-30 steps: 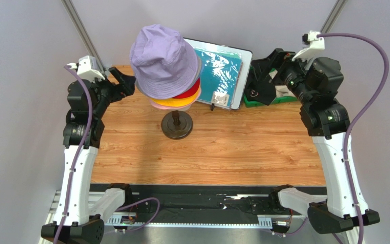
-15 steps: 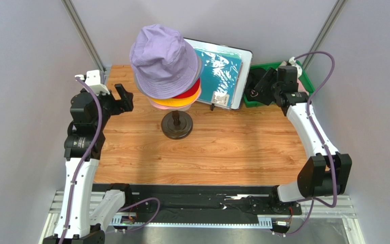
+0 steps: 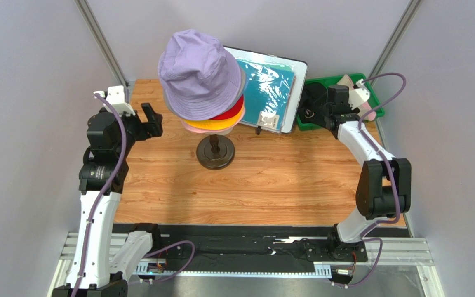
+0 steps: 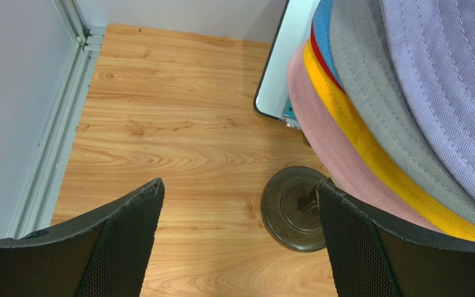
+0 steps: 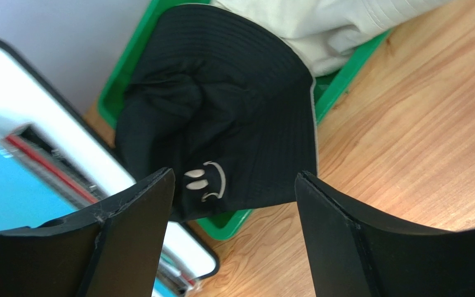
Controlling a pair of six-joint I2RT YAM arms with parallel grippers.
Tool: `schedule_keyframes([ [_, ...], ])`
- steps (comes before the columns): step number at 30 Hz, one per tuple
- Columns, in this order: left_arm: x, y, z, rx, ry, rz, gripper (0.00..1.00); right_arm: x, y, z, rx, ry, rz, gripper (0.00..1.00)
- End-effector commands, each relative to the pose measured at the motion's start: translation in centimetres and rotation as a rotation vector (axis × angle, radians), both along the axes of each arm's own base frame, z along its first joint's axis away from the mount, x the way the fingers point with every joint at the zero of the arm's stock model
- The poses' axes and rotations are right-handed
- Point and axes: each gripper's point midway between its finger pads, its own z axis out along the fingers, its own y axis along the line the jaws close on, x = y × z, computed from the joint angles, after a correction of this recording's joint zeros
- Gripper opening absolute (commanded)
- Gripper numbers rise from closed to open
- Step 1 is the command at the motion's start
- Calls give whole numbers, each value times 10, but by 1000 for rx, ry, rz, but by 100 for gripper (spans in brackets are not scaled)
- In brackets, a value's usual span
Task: Stack the hats
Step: Pick up the hat from the bin.
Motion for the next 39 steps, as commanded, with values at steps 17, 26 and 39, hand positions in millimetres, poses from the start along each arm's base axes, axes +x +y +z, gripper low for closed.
schedule_keyframes([
  [17, 3, 5, -1, 36, -4, 12, 96, 27, -23, -55, -33, 31, -179, 75],
  [26, 3, 6, -2, 39, 1, 12, 96, 39, -24, -40, -39, -15, -162, 60],
  [39, 4, 5, -2, 37, -2, 11, 96, 69, -2, -51, 10, -57, -49, 35],
])
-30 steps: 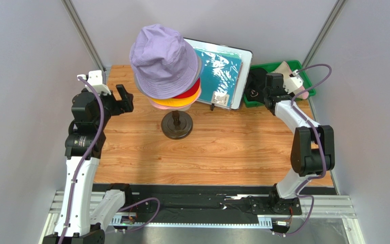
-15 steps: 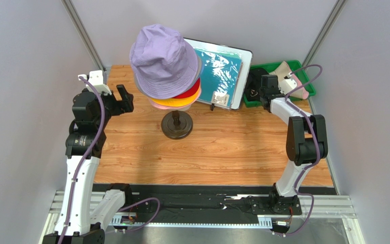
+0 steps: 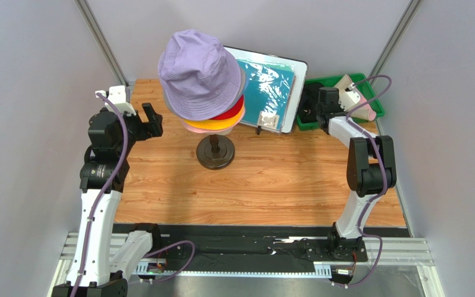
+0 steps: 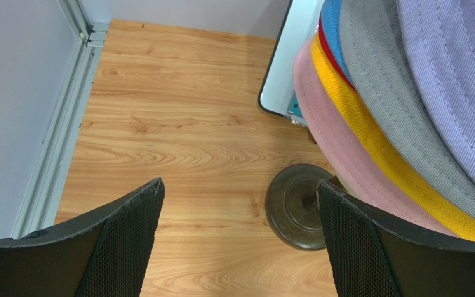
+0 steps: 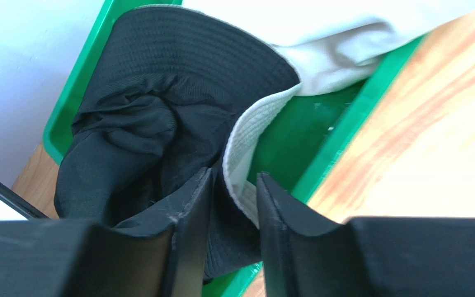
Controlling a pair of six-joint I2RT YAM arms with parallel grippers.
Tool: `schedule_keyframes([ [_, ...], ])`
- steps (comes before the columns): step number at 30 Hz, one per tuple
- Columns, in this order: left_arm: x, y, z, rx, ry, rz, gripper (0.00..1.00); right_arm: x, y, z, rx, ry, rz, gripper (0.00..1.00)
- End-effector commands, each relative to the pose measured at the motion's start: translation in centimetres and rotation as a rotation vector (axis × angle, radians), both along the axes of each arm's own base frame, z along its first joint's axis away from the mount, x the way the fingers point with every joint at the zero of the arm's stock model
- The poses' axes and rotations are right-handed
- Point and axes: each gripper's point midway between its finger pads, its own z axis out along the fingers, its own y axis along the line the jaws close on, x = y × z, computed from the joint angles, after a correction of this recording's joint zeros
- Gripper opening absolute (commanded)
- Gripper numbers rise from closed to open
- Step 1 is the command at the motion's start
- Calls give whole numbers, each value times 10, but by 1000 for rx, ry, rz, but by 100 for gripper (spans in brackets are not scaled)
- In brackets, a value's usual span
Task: Stack the hats
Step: Pick up the hat from the bin.
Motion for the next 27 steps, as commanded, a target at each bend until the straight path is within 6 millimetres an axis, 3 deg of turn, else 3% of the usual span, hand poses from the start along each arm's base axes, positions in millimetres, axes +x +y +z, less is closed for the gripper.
schedule_keyframes([
  [1, 1, 3, 2, 23, -14, 4, 96, 28, 13, 17, 45, -102, 51, 35],
  [5, 0, 2, 4, 24, -22, 0, 96, 37, 26, 9, 68, -92, 121, 28],
  [6, 1, 3, 4, 24, -20, 1, 96, 39, 27, 11, 67, -93, 138, 21],
  [7, 0, 3, 4, 24, -22, 1, 96, 41, 31, 12, 70, -94, 154, 0],
  [11, -1, 1, 6, 25, -33, -8, 96, 30, 28, 32, 83, -122, 135, 0],
  [12, -1, 0, 7, 24, -36, -18, 95, 23, 26, 61, 90, -182, 118, 0],
  [15, -2, -5, 9, 30, -49, -48, 90, 6, 14, 97, 58, -249, 57, 0],
  [16, -2, -7, 10, 31, -53, -61, 86, 0, 11, 130, 47, -308, 50, 0],
  [18, -3, -10, 12, 39, -62, -82, 85, -12, 8, 162, 4, -354, 32, 0],
  [19, -4, -10, 14, 40, -70, -85, 85, -22, 7, 190, -36, -397, 35, 0],
  [24, -13, -13, 27, 89, -127, -90, 82, -53, 14, 260, -131, -479, 70, 0],
  [27, -29, -32, 41, 133, -189, -147, 80, -77, 23, 295, -178, -520, 114, 0],
])
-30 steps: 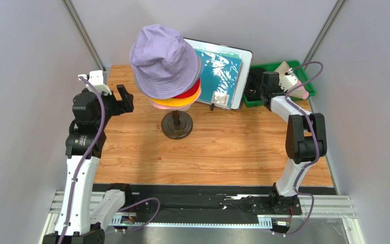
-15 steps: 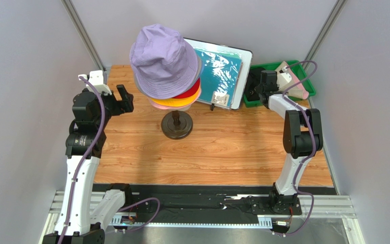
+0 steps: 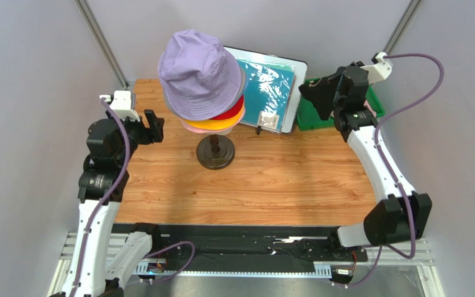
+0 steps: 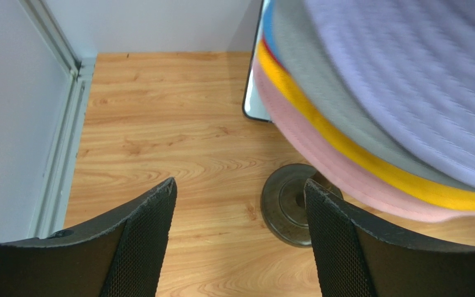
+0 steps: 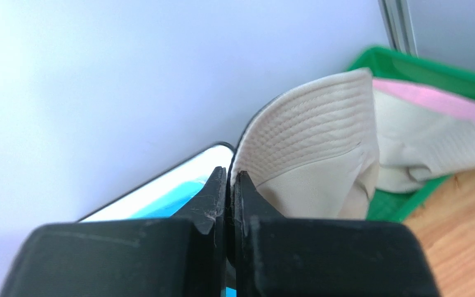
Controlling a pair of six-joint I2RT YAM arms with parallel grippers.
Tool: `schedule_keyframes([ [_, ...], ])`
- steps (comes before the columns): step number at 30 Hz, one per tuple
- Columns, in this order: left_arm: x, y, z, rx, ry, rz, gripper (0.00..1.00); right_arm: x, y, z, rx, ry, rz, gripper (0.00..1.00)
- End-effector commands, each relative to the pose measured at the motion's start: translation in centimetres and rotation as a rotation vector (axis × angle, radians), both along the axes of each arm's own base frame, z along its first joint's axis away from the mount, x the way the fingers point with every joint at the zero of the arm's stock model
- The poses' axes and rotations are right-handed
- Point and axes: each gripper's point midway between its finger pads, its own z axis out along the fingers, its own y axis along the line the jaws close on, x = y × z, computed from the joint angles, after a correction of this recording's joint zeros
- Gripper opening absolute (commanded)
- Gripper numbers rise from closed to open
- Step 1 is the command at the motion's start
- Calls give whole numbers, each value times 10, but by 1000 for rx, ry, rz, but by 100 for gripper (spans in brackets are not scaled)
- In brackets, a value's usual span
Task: Stack the hats
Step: Pick up the hat from the bin.
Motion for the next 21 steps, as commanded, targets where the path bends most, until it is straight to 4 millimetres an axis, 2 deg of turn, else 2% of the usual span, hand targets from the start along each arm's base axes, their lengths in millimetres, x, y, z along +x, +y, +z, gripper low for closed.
schedule_keyframes([
  [1, -23, -14, 38, 83, -155, -47, 80, -35, 6, 61, -104, -80, 6, 0],
  [2, -27, -10, 42, 113, -170, -23, 80, -49, 7, 76, -123, -105, 17, 0],
  [3, -33, -21, 47, 114, -187, -61, 80, -56, 9, 83, -130, -114, 25, 0],
  [4, -41, -22, 59, 109, -217, -68, 78, -65, 19, 89, -138, -123, 52, 0],
  [5, -46, -23, 62, 110, -217, -65, 77, -73, 24, 94, -160, -124, 65, 0],
  [6, -54, -37, 67, 99, -232, -126, 76, -87, 25, 108, -170, -153, 70, 0],
  [8, -67, -46, 82, 67, -269, -177, 75, -104, 42, 118, -193, -160, 93, 0],
  [9, -76, -63, 87, 46, -281, -256, 73, -117, 43, 127, -208, -176, 103, 0],
  [10, -79, -73, 94, 28, -287, -295, 73, -125, 56, 131, -207, -182, 141, 0],
  [11, -81, -79, 95, 25, -283, -310, 72, -131, 61, 135, -207, -188, 159, 0],
  [12, -89, -101, 96, 16, -277, -392, 72, -139, 63, 139, -207, -198, 174, 0],
  [13, -86, -116, 94, 42, -260, -418, 72, -146, 72, 138, -204, -196, 195, 0],
  [14, -82, -122, 91, 65, -243, -396, 72, -150, 74, 139, -205, -198, 199, 0],
  [15, -95, -148, 88, 68, -233, -475, 72, -153, 76, 137, -204, -196, 203, 0],
  [16, -93, -169, 84, 128, -235, -488, 72, -158, 81, 136, -193, -198, 217, 0],
  [17, -90, -174, 84, 153, -241, -432, 72, -159, 85, 134, -186, -199, 228, 0],
  [18, -107, -199, 85, 159, -258, -505, 74, -161, 88, 134, -172, -205, 241, 0],
  [19, -109, -224, 85, 161, -269, -526, 75, -163, 96, 132, -155, -208, 264, 0],
  [21, -121, -257, 82, 128, -255, -608, 80, -164, 103, 129, -139, -205, 279, 0],
])
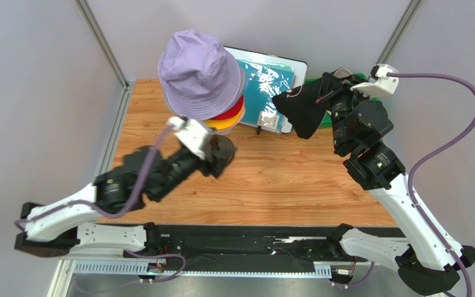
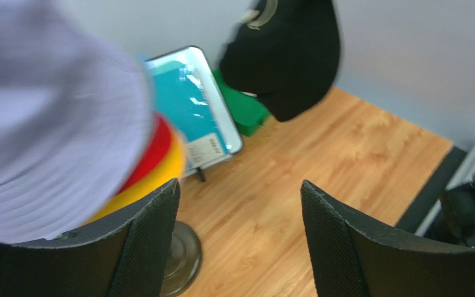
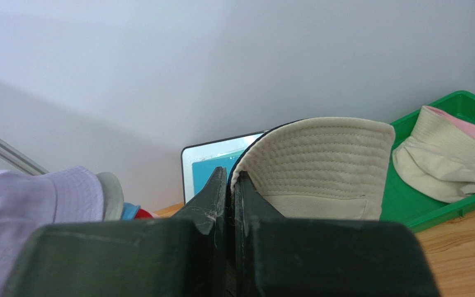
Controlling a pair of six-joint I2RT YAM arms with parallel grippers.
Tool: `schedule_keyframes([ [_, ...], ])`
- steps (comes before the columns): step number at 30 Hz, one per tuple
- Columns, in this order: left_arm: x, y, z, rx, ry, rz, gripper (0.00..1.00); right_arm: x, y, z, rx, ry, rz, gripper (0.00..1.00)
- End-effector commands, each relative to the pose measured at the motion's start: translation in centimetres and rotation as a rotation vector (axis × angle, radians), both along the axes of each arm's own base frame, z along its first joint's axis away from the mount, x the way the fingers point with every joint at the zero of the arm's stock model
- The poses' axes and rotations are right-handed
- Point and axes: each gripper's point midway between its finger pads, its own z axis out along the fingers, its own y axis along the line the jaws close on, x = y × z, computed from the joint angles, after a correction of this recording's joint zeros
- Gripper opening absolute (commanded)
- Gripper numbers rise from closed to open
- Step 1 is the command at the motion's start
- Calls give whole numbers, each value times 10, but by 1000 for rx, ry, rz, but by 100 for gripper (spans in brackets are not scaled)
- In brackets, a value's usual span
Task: Stack the hats
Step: Pick up the hat from the bin, then stack the hat on the hat.
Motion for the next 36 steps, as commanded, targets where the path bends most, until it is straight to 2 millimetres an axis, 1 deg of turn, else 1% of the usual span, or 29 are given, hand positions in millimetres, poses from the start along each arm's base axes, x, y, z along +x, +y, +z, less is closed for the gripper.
schedule_keyframes([
  [1, -1, -68, -13, 35, 4, -4, 81, -7, 10, -3, 45, 8, 2, 0],
  [2, -4, -83, -18, 36, 12, -39, 82, -9, 12, -4, 56, 14, 5, 0],
  [3, -4, -93, -21, 36, 14, -50, 83, -11, 12, -2, 77, 15, 4, 0],
  [4, -3, -110, -28, 35, 19, -56, 83, -14, 17, -4, 93, 25, 19, 0],
  [6, 0, -123, -35, 33, 23, -48, 84, -20, 21, -3, 151, 23, 50, 0],
  [7, 1, -134, -40, 30, 22, -50, 84, -26, 30, -1, 156, 21, 92, 0],
  [9, 3, -143, -43, 5, 36, -45, 84, -33, 34, 5, 166, 16, 116, 0],
  [10, 3, -147, -42, -23, 38, -50, 84, -38, 38, 3, 158, 30, 126, 0],
  [13, 3, -153, -40, -72, 40, -53, 85, -46, 45, 1, 134, 57, 152, 0],
  [15, 3, -154, -38, -90, 42, -49, 87, -49, 49, -3, 154, 80, 173, 0],
  [16, 4, -154, -37, -109, 50, -45, 87, -53, 47, -7, 136, 101, 172, 0],
  [18, 4, -153, -38, -125, 65, -34, 89, -55, 43, -10, 155, 120, 163, 0],
  [19, 3, -153, -38, -133, 90, -37, 89, -58, 47, -12, 121, 123, 195, 0],
  [21, -6, -156, -36, -147, 129, -89, 89, -61, 51, -11, 97, 122, 228, 0],
  [22, -13, -160, -37, -163, 158, -130, 89, -64, 57, -14, 75, 137, 274, 0],
  [23, -15, -160, -37, -171, 166, -143, 89, -68, 59, -10, 78, 139, 300, 0],
  [24, -16, -160, -40, -169, 172, -147, 89, -71, 61, -12, 84, 152, 322, 0],
  [25, -15, -160, -43, -161, 167, -145, 89, -76, 67, -18, 112, 187, 360, 0],
  [27, -13, -161, -53, -135, 164, -126, 90, -82, 72, -23, 143, 209, 399, 0],
  [28, -12, -161, -55, -121, 153, -127, 90, -86, 78, -27, 164, 230, 428, 0],
  [31, -13, -166, -65, -111, 139, -143, 91, -92, 92, -39, 170, 287, 471, 0],
  [32, -11, -166, -67, -111, 132, -137, 94, -92, 97, -42, 169, 298, 480, 0],
  [33, -8, -164, -70, -109, 128, -114, 95, -96, 104, -45, 165, 306, 503, 0],
  [34, 2, -156, -73, -104, 124, -38, 95, -96, 106, -47, 163, 304, 497, 0],
  [36, 11, -143, -76, -96, 118, 41, 95, -100, 113, -52, 161, 305, 507, 0],
])
